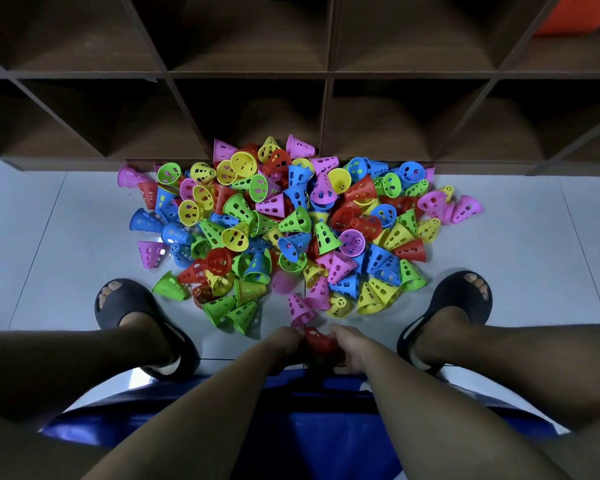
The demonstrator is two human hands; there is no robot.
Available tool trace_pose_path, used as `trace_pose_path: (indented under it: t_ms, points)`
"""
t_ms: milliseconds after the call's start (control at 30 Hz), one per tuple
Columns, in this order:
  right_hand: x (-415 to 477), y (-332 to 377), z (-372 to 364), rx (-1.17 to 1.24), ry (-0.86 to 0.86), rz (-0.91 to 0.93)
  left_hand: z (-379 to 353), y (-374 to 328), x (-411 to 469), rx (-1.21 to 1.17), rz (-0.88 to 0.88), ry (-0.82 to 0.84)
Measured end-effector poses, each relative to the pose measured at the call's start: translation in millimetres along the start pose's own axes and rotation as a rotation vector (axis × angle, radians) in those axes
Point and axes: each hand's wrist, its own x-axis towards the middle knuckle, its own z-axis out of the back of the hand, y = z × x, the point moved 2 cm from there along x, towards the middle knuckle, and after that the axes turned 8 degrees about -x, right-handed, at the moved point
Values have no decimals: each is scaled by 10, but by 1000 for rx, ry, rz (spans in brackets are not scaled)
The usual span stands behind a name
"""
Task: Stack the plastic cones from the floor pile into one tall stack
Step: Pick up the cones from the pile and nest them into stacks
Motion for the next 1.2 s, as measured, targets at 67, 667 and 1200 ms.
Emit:
trace_pose_path:
  t_ms: [67,667,1200]
  points:
    - [45,-38,9,1,-11,-1,-3,-49,-36,-46,-3,-13]
    - [-78,-66,1,54,102,-122,127,-104,-75,40,-13,-20]
    - [-1,23,40,79,-65,13,337,-200,-231,249,16,108]
